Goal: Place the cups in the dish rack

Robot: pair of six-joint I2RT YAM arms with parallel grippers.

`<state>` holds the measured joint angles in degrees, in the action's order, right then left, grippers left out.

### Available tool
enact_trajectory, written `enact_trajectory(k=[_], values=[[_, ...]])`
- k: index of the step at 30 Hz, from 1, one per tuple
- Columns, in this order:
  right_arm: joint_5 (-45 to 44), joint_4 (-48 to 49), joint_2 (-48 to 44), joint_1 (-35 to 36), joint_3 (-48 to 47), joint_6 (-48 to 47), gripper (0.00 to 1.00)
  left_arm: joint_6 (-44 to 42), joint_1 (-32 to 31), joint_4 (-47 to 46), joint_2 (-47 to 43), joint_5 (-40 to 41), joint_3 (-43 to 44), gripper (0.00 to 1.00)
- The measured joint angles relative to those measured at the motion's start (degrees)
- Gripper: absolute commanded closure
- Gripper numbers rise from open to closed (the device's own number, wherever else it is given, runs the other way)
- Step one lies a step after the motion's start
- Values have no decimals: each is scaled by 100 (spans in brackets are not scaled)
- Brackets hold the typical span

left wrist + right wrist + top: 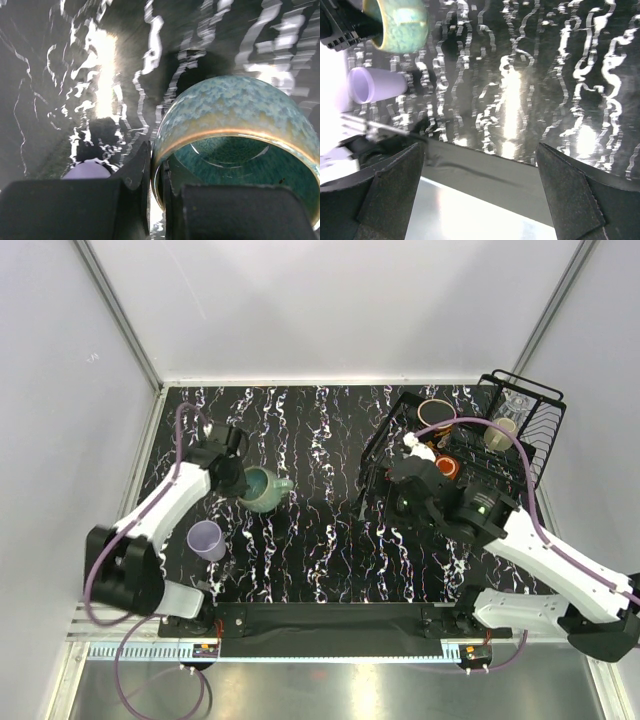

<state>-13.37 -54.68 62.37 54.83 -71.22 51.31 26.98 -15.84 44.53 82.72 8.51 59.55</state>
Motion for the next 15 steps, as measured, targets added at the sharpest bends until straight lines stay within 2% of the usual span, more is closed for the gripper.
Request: enact_trajectory(k=[3,9,15], values=[[184,155,-201,0,35,83,0,-33,0,-48,-721,-284,120,100],[946,966,-520,4,295,398,0,-168,-33,-767,-2616,-1464,142,100],[2308,2398,-286,4,540,1071,0,-297,-201,-1884,-3797,-2269,-229,100]])
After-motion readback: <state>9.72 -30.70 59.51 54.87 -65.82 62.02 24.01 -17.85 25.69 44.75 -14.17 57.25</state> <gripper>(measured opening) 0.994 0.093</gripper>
